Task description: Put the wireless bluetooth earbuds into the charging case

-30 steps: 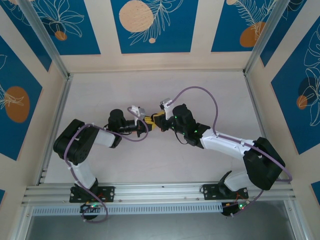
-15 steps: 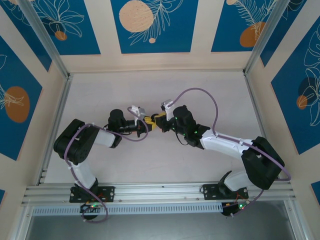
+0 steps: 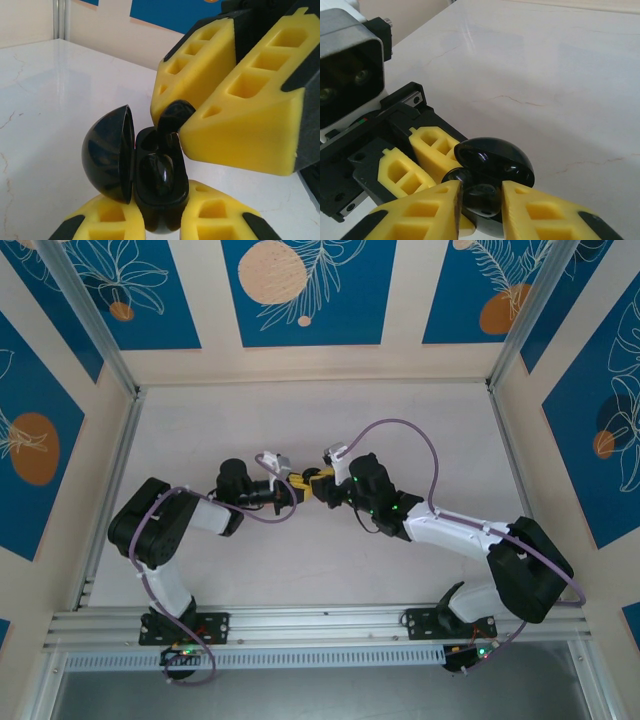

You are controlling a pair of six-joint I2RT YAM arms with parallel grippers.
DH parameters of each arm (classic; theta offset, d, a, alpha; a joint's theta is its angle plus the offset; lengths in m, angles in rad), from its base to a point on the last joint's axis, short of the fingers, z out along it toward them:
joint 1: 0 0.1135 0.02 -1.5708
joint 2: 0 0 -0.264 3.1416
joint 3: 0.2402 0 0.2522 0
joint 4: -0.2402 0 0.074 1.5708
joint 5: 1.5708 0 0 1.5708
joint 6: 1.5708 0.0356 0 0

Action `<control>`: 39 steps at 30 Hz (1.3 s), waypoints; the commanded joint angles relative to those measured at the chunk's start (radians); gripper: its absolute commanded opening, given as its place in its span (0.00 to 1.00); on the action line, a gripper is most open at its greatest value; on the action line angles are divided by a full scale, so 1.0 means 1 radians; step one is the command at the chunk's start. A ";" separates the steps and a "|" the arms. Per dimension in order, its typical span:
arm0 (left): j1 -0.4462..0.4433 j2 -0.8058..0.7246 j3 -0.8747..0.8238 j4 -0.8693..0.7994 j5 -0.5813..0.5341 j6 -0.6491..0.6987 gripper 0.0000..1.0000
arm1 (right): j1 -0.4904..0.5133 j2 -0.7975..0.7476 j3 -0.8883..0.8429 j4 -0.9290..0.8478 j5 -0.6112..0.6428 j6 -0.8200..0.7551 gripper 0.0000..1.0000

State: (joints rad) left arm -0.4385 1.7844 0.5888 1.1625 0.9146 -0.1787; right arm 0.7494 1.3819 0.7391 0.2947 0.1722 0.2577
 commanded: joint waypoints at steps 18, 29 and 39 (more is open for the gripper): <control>0.003 0.006 -0.011 0.075 0.040 0.006 0.07 | -0.050 -0.057 0.046 -0.055 -0.195 0.033 0.59; 0.003 -0.003 -0.018 0.027 0.011 0.057 0.07 | -0.096 -0.143 0.131 -0.269 -0.294 0.112 0.60; 0.003 -0.050 -0.018 -0.109 -0.030 0.151 0.07 | -0.079 -0.067 0.367 -0.789 -0.116 0.259 0.54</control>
State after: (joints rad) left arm -0.4385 1.7733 0.5781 1.0908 0.8906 -0.0799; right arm 0.6601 1.2873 1.0679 -0.3027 0.0067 0.4541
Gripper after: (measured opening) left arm 0.135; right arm 0.536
